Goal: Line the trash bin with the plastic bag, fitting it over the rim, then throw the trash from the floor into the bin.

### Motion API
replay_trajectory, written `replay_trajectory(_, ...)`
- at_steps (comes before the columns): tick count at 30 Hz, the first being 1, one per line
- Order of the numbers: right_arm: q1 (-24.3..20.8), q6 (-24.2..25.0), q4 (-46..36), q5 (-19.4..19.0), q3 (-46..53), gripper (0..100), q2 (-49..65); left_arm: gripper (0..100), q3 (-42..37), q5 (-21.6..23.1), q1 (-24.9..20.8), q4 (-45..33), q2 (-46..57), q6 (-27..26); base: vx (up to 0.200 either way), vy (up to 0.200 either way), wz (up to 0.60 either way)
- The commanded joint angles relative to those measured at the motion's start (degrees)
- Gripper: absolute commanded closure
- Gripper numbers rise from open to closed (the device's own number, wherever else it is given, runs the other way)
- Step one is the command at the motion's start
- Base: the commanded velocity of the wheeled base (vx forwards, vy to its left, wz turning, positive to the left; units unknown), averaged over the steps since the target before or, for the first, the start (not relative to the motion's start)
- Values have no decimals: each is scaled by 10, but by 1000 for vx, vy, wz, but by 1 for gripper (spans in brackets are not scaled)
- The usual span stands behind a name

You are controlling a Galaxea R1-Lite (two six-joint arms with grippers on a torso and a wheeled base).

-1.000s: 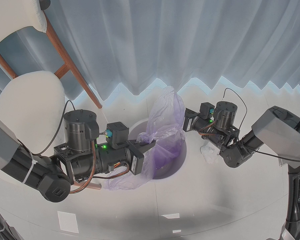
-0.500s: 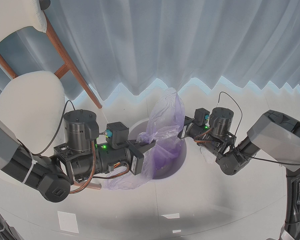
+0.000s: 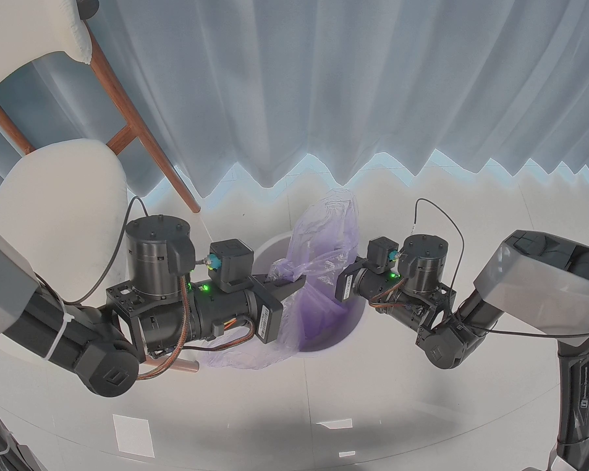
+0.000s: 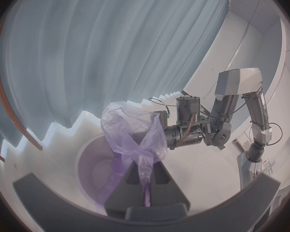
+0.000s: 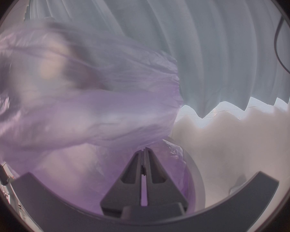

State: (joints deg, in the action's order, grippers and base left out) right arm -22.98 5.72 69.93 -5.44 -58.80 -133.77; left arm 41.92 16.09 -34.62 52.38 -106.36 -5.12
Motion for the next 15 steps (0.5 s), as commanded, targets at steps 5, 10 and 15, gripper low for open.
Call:
replay_trajectory(5, -17, 0, 0, 1, 9, 100, -1, 100, 0, 0, 0, 0, -2, 1, 0, 0, 0)
replay_trajectory(10, -31, -4, 0, 1, 13, 100, -4, 100, 0, -1, 0, 0, -4, 0, 0, 0, 0)
replay_trajectory(15, -36, -4, 1, 3, 18, 100, -6, 100, 1, -1, 0, 0, -5, 0, 0, 0, 0)
